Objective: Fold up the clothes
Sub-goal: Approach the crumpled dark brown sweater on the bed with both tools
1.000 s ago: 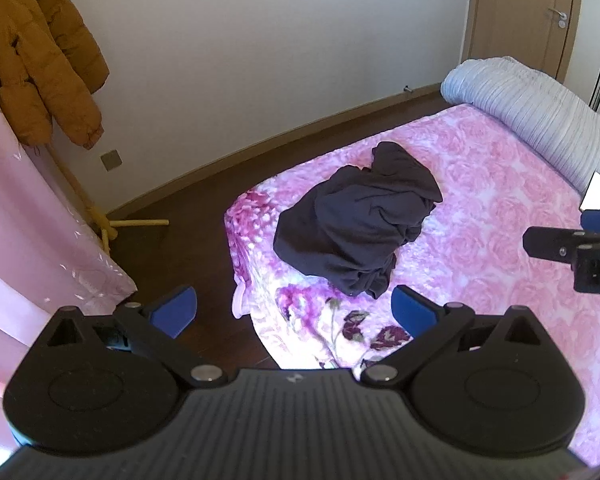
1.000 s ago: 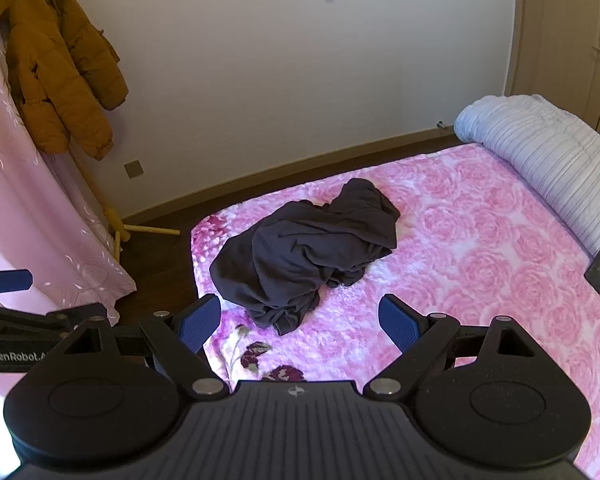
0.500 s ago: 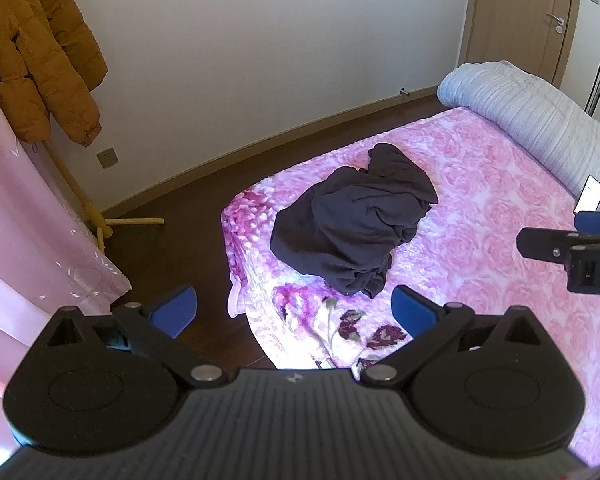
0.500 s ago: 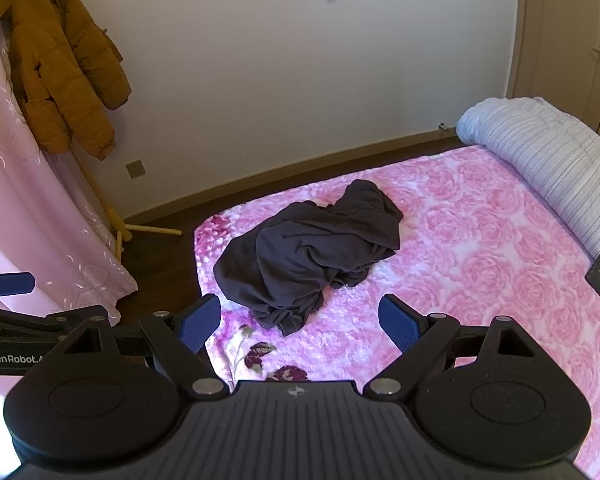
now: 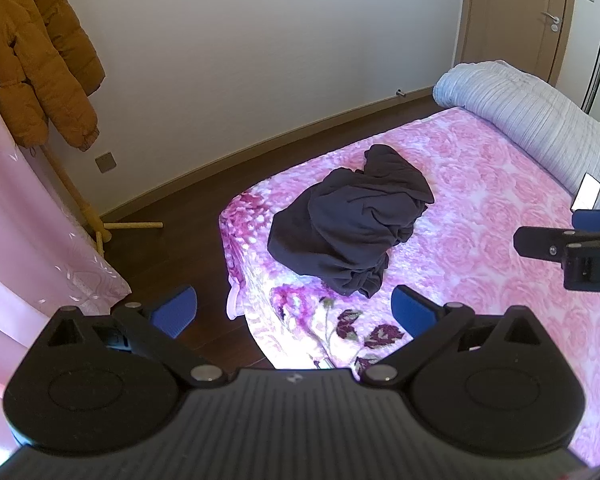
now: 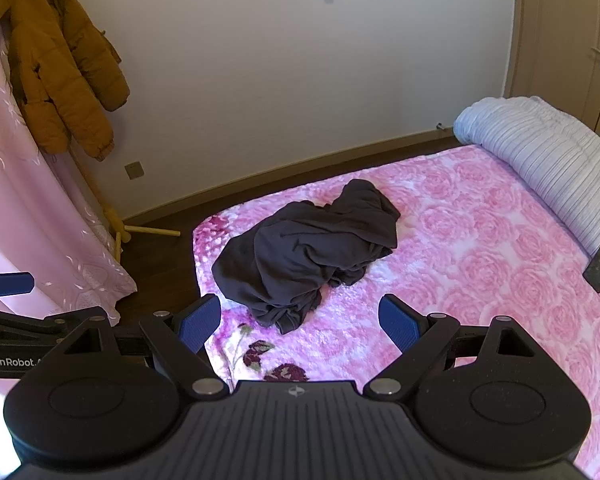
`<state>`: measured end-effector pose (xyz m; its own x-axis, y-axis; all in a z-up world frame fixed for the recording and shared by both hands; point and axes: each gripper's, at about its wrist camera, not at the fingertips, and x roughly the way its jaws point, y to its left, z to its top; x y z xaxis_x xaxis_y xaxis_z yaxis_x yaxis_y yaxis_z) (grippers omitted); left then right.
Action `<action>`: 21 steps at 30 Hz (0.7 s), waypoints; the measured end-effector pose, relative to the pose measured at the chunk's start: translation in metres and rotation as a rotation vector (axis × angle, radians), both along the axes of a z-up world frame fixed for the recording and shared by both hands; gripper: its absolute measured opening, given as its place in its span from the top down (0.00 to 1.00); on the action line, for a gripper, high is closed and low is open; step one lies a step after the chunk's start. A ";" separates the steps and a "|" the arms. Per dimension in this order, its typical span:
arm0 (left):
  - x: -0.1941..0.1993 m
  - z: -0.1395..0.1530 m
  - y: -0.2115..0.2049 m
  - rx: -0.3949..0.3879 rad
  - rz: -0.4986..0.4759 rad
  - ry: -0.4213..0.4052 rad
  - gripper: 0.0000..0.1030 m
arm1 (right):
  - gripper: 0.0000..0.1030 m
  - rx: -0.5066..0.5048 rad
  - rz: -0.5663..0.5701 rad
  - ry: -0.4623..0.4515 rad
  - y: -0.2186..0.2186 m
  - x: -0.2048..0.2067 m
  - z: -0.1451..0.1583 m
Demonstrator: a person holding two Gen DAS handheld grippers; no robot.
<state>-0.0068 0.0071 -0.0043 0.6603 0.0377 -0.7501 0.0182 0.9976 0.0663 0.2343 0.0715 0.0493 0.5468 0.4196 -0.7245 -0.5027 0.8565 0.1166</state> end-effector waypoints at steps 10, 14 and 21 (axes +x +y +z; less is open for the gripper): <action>-0.004 0.001 -0.008 0.008 -0.005 0.001 0.01 | 0.14 0.008 0.004 0.001 -0.004 -0.001 0.000; -0.005 0.001 -0.012 0.013 -0.004 0.001 0.01 | 0.14 0.011 0.006 0.001 -0.006 0.001 0.001; -0.004 0.001 -0.021 0.019 -0.007 0.000 0.01 | 0.14 0.016 0.008 0.004 -0.011 0.002 -0.001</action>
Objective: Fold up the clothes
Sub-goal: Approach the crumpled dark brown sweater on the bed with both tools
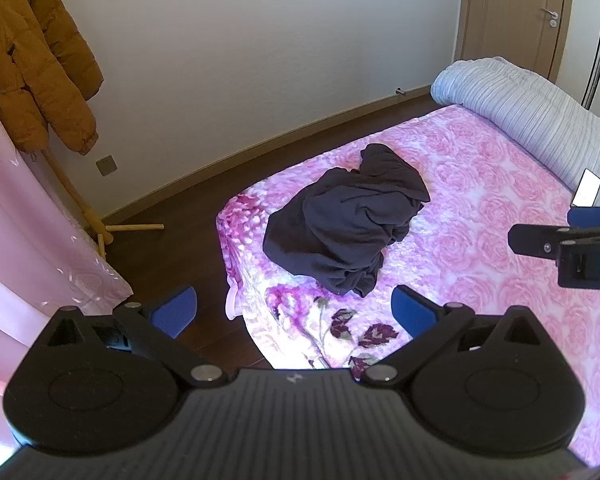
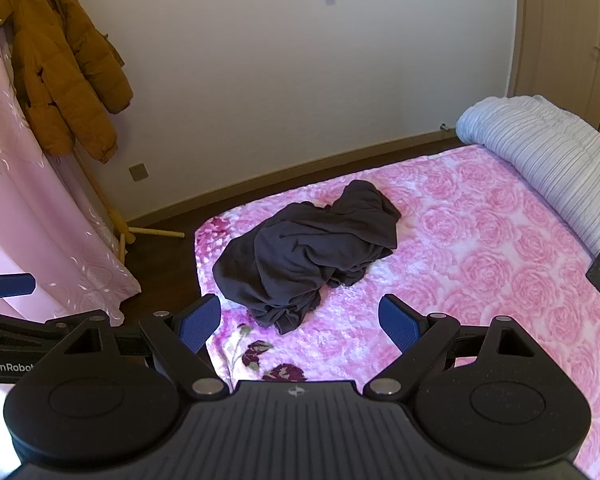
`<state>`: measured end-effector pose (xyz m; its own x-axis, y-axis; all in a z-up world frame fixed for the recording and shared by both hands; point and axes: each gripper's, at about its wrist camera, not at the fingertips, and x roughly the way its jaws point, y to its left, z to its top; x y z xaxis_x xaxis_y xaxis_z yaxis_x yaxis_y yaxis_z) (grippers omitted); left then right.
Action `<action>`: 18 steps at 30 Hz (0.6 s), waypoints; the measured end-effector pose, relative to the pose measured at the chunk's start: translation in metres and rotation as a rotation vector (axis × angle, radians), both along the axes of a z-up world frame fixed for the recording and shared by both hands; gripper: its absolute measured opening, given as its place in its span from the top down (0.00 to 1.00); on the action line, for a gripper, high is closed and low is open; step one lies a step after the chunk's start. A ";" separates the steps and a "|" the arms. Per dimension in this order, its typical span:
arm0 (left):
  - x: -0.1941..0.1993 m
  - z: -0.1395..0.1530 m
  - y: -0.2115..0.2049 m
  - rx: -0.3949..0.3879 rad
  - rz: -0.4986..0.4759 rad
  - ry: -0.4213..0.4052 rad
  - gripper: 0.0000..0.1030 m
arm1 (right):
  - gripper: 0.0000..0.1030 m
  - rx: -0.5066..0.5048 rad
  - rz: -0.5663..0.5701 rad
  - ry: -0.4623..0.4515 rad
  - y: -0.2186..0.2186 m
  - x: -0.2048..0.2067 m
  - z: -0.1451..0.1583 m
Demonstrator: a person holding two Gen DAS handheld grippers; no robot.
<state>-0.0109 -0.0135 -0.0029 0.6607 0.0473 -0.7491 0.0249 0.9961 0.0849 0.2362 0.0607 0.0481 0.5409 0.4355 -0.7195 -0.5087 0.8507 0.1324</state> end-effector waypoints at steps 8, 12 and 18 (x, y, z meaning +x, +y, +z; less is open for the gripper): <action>0.006 -0.003 -0.014 0.007 -0.009 0.006 0.01 | 0.14 0.001 -0.006 0.007 -0.012 0.010 -0.004; 0.011 -0.004 -0.020 0.012 -0.017 0.006 0.01 | 0.14 0.004 -0.013 0.008 -0.019 0.016 -0.007; 0.016 -0.007 -0.021 -0.010 -0.041 -0.023 0.01 | 0.14 0.009 -0.029 0.017 -0.030 0.025 -0.014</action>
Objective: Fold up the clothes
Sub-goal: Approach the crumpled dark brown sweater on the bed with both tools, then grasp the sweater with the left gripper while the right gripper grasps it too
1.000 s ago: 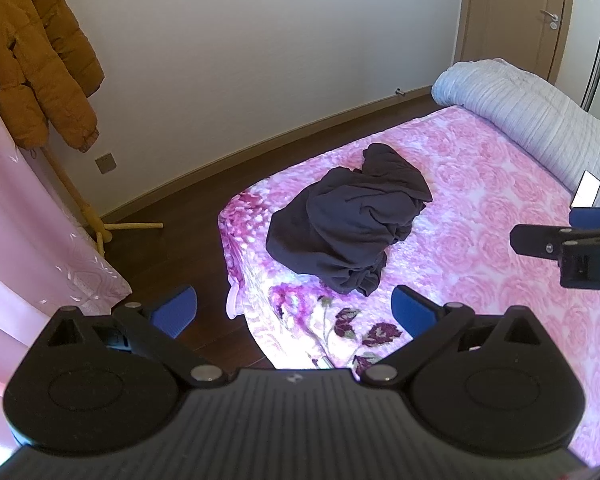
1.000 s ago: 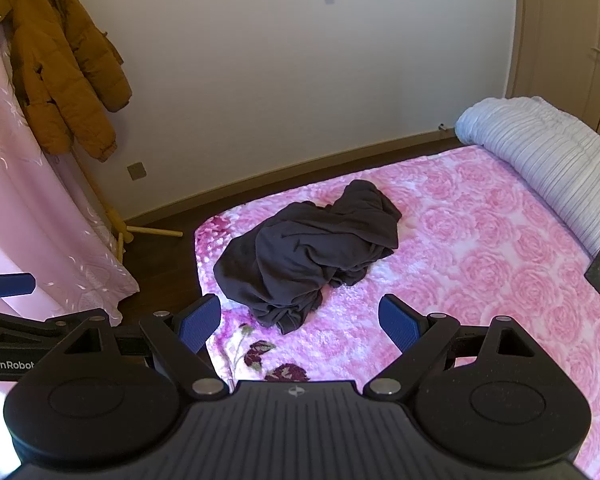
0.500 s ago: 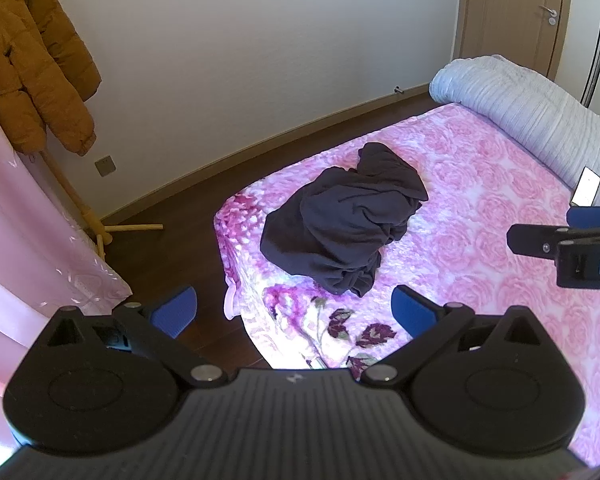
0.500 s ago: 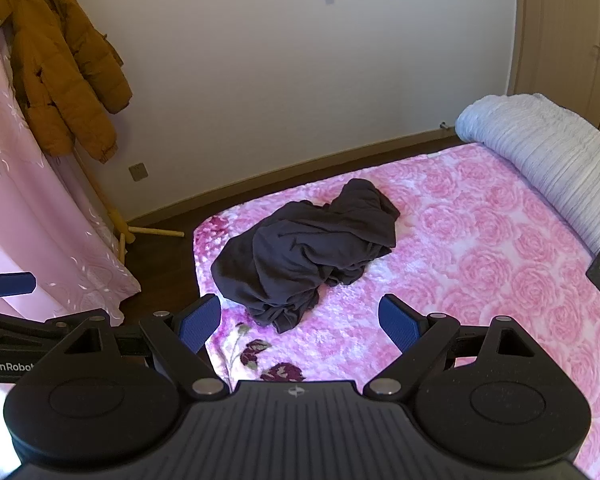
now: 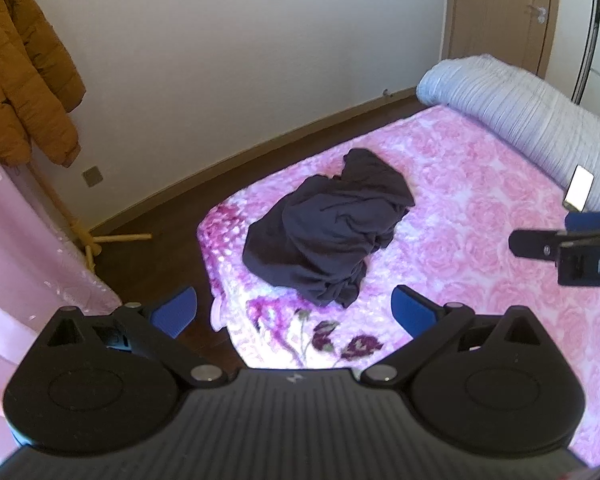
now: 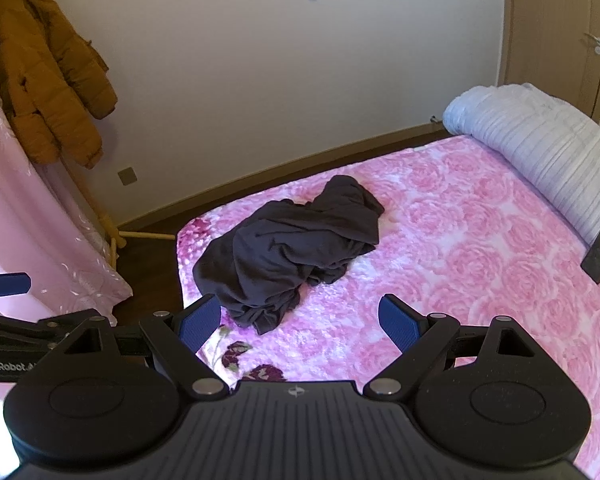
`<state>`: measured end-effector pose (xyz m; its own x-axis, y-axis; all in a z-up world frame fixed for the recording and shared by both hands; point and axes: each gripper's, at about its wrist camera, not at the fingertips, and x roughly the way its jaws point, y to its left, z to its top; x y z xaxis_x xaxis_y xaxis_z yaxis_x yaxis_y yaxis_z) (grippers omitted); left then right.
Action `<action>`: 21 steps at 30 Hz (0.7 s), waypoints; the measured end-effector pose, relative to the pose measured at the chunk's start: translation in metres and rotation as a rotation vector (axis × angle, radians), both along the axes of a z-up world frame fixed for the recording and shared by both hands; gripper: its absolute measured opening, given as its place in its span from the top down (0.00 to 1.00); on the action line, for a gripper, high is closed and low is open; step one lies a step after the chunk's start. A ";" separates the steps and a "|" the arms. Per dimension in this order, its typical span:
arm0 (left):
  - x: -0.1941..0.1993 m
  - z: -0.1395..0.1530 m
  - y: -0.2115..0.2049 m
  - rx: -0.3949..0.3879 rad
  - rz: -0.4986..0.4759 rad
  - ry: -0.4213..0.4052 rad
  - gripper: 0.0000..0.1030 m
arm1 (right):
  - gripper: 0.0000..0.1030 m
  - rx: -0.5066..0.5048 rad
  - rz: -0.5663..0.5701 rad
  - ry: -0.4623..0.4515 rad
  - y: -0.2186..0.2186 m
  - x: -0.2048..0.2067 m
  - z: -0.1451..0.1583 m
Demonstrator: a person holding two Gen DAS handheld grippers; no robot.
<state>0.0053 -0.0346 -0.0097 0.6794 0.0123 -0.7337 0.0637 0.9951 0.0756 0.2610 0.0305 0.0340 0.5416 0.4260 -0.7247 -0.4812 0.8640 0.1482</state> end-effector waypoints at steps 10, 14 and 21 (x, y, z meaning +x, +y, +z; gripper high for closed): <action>0.041 -0.038 0.027 0.020 -0.030 0.034 0.01 | 0.14 -0.091 -0.003 0.004 -0.003 0.028 -0.026; 0.077 -0.066 0.043 0.022 -0.074 0.055 0.01 | 0.14 -0.141 0.009 0.025 0.011 0.055 -0.046; 0.178 -0.136 0.057 0.012 -0.212 0.123 0.01 | 0.14 -0.233 0.097 -0.003 0.063 0.126 -0.082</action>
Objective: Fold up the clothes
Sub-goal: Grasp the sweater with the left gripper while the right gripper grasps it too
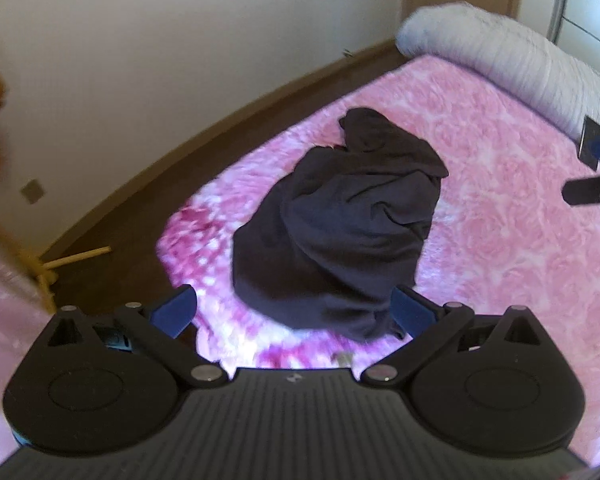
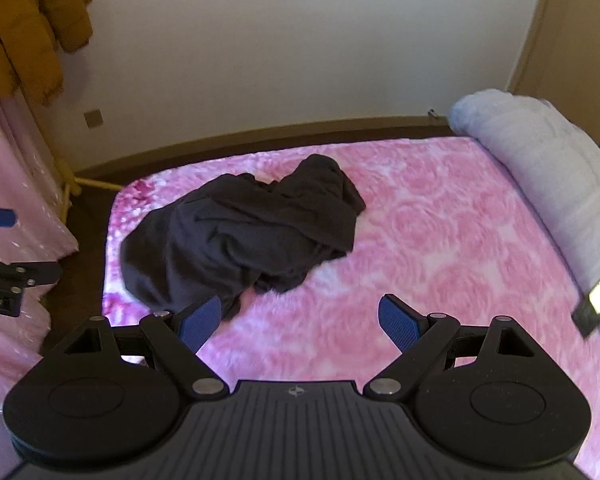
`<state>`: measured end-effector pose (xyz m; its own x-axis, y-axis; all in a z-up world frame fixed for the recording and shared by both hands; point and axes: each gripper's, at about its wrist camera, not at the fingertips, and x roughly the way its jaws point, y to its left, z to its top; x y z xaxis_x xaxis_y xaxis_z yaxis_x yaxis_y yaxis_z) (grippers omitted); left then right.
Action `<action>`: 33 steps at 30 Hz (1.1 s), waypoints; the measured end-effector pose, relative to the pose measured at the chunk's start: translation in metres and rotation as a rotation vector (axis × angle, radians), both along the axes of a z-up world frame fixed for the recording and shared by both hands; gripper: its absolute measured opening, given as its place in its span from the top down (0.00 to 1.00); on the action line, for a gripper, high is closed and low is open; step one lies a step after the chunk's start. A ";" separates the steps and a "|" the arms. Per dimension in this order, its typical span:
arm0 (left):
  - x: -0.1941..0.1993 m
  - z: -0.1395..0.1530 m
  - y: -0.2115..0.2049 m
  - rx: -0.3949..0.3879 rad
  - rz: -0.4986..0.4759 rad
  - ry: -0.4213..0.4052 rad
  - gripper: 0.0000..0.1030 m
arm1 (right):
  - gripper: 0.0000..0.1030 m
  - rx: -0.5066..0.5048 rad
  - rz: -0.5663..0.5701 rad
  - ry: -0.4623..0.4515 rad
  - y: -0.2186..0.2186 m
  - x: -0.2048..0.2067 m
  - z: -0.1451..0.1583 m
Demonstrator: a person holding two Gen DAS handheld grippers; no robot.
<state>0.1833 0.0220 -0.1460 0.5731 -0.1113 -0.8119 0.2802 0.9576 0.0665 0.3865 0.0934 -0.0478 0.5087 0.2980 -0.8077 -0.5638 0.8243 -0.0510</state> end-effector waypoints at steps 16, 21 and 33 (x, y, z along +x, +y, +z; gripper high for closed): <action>0.143 -0.143 -0.015 -0.147 -0.365 0.221 0.36 | 0.22 -0.322 0.516 0.066 0.127 0.150 -0.172; 0.135 -0.134 -0.021 -0.118 -0.413 0.164 0.94 | 0.55 -0.310 0.488 0.119 0.130 0.147 -0.168; 0.037 -0.003 -0.108 -0.199 -0.863 -0.116 0.96 | 0.74 -0.167 0.077 -0.053 -0.027 0.056 -0.019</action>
